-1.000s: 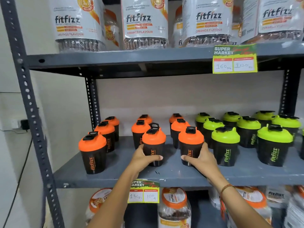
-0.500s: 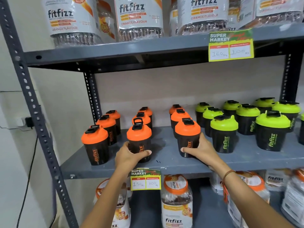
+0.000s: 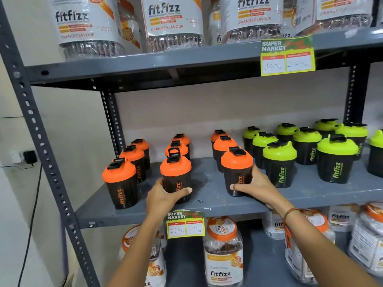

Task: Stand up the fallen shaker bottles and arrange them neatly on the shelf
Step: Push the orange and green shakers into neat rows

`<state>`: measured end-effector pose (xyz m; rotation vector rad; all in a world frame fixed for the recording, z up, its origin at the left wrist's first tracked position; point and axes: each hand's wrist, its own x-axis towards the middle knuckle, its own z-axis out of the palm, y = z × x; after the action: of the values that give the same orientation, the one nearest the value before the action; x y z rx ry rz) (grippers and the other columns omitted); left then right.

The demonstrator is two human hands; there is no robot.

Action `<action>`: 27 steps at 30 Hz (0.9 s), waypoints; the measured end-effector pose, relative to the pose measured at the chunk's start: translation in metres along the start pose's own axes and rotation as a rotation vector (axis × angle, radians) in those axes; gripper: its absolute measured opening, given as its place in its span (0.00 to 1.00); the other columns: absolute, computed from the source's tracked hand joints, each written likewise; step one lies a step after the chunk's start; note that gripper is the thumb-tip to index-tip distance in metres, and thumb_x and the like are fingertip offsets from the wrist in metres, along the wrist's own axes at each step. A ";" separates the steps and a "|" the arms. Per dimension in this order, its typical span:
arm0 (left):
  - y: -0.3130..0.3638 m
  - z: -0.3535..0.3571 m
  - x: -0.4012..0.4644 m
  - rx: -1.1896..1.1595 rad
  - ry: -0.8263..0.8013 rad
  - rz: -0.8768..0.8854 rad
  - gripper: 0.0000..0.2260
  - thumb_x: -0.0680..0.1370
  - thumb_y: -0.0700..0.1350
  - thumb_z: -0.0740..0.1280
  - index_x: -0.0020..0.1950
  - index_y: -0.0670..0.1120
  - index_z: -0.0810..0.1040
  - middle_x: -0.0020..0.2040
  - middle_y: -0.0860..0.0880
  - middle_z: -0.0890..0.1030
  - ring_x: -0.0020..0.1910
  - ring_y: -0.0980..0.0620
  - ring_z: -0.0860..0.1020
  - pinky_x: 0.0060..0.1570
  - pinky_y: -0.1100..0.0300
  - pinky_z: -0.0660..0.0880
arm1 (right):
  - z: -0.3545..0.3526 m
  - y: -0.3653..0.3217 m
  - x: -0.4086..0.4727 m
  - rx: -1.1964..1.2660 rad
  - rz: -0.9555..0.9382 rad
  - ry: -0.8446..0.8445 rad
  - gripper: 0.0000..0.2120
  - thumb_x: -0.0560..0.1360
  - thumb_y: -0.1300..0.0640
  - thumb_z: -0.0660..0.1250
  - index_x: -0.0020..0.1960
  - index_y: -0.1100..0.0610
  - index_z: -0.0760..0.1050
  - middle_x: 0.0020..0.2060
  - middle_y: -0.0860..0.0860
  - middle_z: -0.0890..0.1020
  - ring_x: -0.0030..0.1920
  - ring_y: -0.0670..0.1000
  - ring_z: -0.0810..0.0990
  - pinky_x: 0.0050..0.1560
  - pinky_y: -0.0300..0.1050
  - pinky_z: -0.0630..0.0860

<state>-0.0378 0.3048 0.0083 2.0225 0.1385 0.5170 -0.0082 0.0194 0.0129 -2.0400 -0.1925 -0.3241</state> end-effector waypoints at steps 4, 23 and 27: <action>0.001 0.000 -0.001 0.001 -0.016 0.017 0.36 0.58 0.62 0.79 0.61 0.49 0.74 0.56 0.49 0.82 0.54 0.48 0.79 0.56 0.46 0.78 | -0.001 -0.003 -0.003 -0.009 -0.002 -0.003 0.43 0.64 0.51 0.81 0.73 0.51 0.64 0.65 0.50 0.78 0.63 0.50 0.77 0.62 0.46 0.73; 0.129 0.183 -0.108 -0.010 -0.417 0.384 0.48 0.70 0.57 0.74 0.79 0.48 0.48 0.78 0.51 0.57 0.75 0.53 0.59 0.70 0.60 0.58 | -0.169 0.066 -0.049 -0.128 -0.105 0.821 0.38 0.71 0.52 0.77 0.74 0.58 0.64 0.67 0.55 0.71 0.66 0.58 0.72 0.69 0.55 0.69; 0.143 0.218 -0.077 -0.037 -0.388 0.123 0.55 0.65 0.55 0.78 0.79 0.48 0.42 0.77 0.46 0.61 0.73 0.45 0.64 0.67 0.54 0.65 | -0.208 0.105 -0.028 -0.146 0.066 0.578 0.60 0.61 0.38 0.80 0.80 0.60 0.52 0.76 0.59 0.64 0.74 0.58 0.66 0.73 0.54 0.63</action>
<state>-0.0333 0.0331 0.0201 2.0637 -0.2307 0.1931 -0.0364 -0.2136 0.0094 -2.0000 0.2604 -0.8859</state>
